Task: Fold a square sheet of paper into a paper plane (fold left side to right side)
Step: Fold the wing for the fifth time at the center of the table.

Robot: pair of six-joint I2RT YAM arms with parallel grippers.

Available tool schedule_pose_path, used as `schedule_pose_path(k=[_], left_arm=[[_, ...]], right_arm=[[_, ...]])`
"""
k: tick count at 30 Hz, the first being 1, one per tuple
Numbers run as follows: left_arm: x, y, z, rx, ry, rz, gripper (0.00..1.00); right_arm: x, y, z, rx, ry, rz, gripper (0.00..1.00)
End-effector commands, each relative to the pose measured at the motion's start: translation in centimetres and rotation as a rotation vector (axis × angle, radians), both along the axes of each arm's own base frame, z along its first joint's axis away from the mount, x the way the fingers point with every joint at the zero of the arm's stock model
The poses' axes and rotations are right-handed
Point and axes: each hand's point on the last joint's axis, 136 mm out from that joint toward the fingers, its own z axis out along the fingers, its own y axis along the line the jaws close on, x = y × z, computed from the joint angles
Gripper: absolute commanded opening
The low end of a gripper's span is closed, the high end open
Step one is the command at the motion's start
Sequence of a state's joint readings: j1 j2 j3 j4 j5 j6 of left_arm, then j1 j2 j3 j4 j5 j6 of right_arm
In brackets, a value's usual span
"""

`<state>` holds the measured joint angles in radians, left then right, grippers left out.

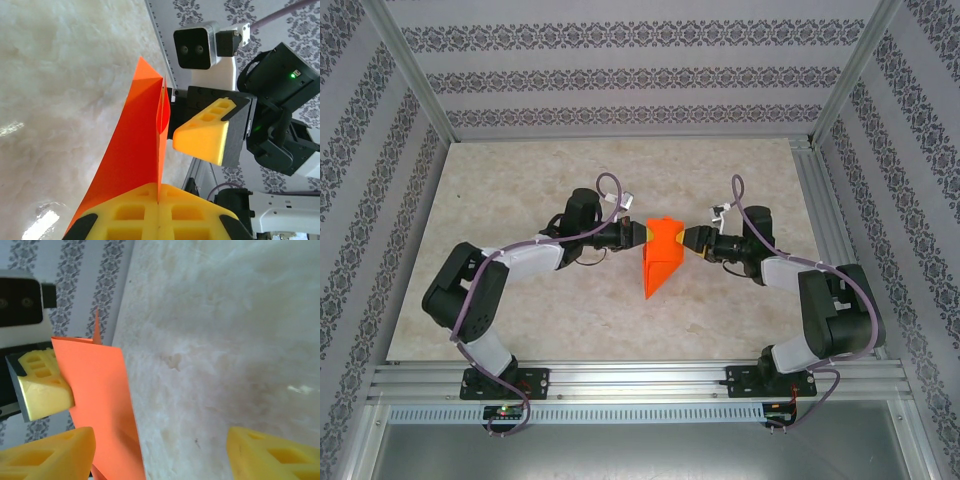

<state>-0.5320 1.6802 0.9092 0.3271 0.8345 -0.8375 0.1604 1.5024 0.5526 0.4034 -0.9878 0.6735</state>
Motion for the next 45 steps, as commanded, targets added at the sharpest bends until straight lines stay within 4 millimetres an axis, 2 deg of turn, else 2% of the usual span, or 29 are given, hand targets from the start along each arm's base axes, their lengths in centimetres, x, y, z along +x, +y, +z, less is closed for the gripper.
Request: schedule_pose_path(k=[1, 7, 11, 13, 14, 15, 17, 19, 22, 24, 26, 29, 31, 35, 38, 41, 45], left_arm=[[-0.8, 0.2, 1.1, -0.022, -0.049, -0.048, 0.00], [-0.8, 0.6, -0.2, 0.010, -0.029, -0.028, 0.00], [0.0, 1.5, -2.2, 0.044, 0.021, 0.026, 0.00], [0.3, 1.9, -2.7, 0.059, 0.031, 0.054, 0.05], [0.4, 2.2, -2.8, 0.066, 0.029, 0.064, 0.07], [0.6, 2.7, -2.9, 0.082, 0.027, 0.081, 0.13], [1.0, 4.1, -3.6, 0.137, 0.032, 0.123, 0.26], [1.5, 6.4, -4.8, 0.231, 0.047, 0.190, 0.41], [1.8, 10.4, -5.3, 0.422, 0.013, 0.298, 0.49], [1.5, 12.4, -4.3, 0.513, -0.033, 0.356, 0.52], [0.7, 12.9, -3.0, 0.543, -0.086, 0.369, 0.53], [-1.7, 11.8, -1.4, 0.587, -0.186, 0.312, 0.53], [-3.8, 10.3, -1.3, 0.609, -0.230, 0.255, 0.52], [-7.6, 6.6, -2.5, 0.599, -0.261, 0.149, 0.52], [-9.7, 3.8, -3.8, 0.612, -0.282, 0.081, 0.53], [-10.6, 1.7, -5.4, 0.636, -0.284, 0.025, 0.55], [-10.4, -0.3, -7.2, 0.669, -0.293, -0.002, 0.57]], right_arm=[[0.3, 1.4, 2.7, 0.068, -0.078, 0.064, 0.64], [0.3, 1.6, 2.8, 0.064, -0.078, 0.065, 0.45], [0.3, 2.0, 1.5, 0.051, -0.044, 0.072, 0.22], [0.3, 2.2, 0.8, 0.040, -0.024, 0.069, 0.09], [0.3, 2.3, 0.4, 0.032, -0.015, 0.066, 0.07], [0.3, 2.4, 0.2, 0.026, -0.007, 0.062, 0.05], [0.4, 2.4, -0.3, 0.007, 0.018, 0.038, 0.03], [0.6, 2.3, -0.8, -0.020, 0.050, 0.007, 0.02], [0.6, 1.9, -1.4, -0.069, 0.094, -0.053, 0.02], [0.5, 1.8, -1.7, -0.108, 0.124, -0.080, 0.03], [0.4, 1.6, -2.0, -0.147, 0.148, -0.112, 0.03], [0.4, 0.7, -3.1, -0.211, 0.222, -0.178, 0.03], [0.6, 0.7, -3.3, -0.214, 0.242, -0.200, 0.03], [0.7, 0.6, -3.9, -0.231, 0.277, -0.216, 0.04], [0.8, 0.8, -4.1, -0.225, 0.299, -0.213, 0.04], [0.8, 1.0, -4.3, -0.228, 0.308, -0.203, 0.05], [0.7, 1.2, -4.5, -0.238, 0.310, -0.190, 0.05]])
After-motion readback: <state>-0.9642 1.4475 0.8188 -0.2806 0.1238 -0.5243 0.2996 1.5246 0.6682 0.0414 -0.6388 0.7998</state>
